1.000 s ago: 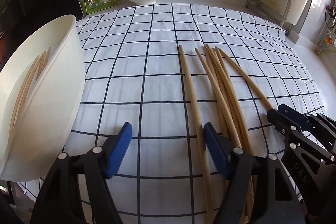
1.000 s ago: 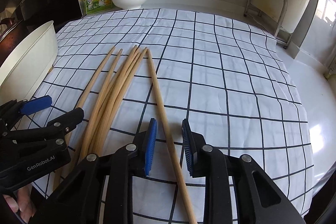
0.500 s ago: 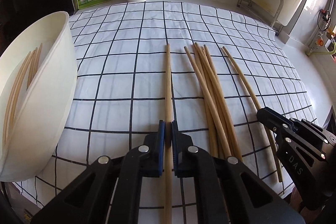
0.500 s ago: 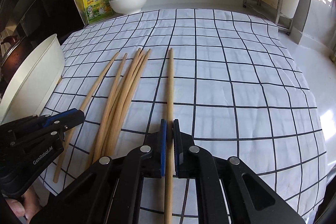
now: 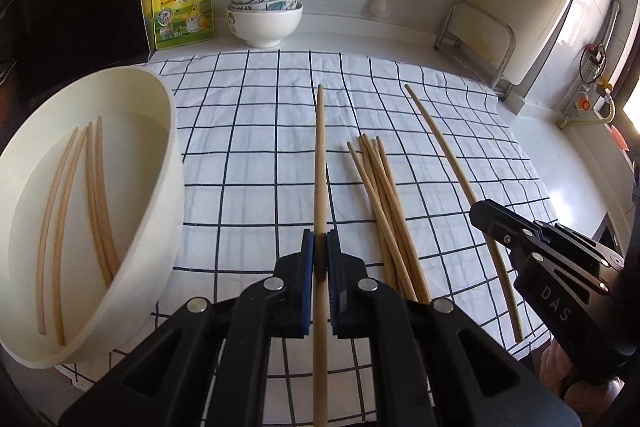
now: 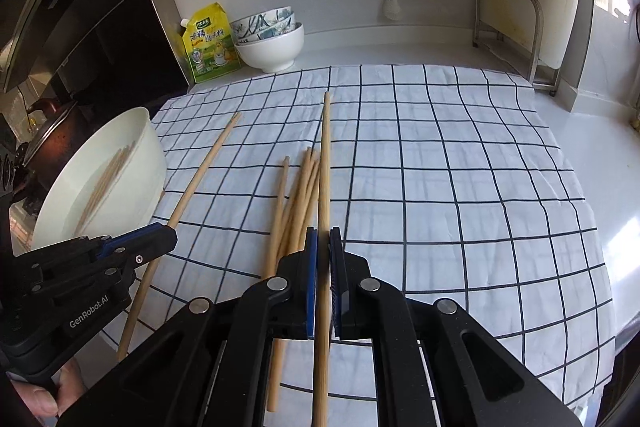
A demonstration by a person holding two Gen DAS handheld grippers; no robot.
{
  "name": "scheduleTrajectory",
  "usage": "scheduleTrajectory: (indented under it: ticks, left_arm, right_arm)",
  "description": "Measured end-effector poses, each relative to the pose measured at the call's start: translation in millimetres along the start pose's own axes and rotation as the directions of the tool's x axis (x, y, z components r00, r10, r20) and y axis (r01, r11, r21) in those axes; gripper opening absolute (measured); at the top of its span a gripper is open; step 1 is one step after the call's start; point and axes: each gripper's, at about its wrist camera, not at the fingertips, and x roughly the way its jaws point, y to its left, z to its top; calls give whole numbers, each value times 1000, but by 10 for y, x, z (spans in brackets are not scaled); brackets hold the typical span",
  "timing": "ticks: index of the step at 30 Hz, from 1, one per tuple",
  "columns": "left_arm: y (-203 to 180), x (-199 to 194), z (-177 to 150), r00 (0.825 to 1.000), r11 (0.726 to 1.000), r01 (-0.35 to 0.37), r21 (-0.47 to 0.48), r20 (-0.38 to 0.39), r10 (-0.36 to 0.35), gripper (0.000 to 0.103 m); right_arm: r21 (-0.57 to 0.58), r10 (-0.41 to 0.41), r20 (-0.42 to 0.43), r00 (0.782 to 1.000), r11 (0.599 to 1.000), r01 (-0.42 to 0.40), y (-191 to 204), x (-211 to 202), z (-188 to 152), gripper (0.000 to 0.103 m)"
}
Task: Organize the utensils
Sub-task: 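Lift the right tool's chopstick over the white basin while the left tool carries its chopstick alongside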
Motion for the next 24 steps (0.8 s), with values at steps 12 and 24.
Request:
scheduleTrajectory:
  ticks: [12,24]
  left_arm:
    - [540,-556,228,994,999,-24,-34,110,28,7]
    - [1371,-821,208,981,986,-117,-119,139,133,7]
  right_arm:
    - [-69,86,47,995,994,-83,706,-75,338,6]
    - [-190,235,4,972,955,-230,1804,195,498,6]
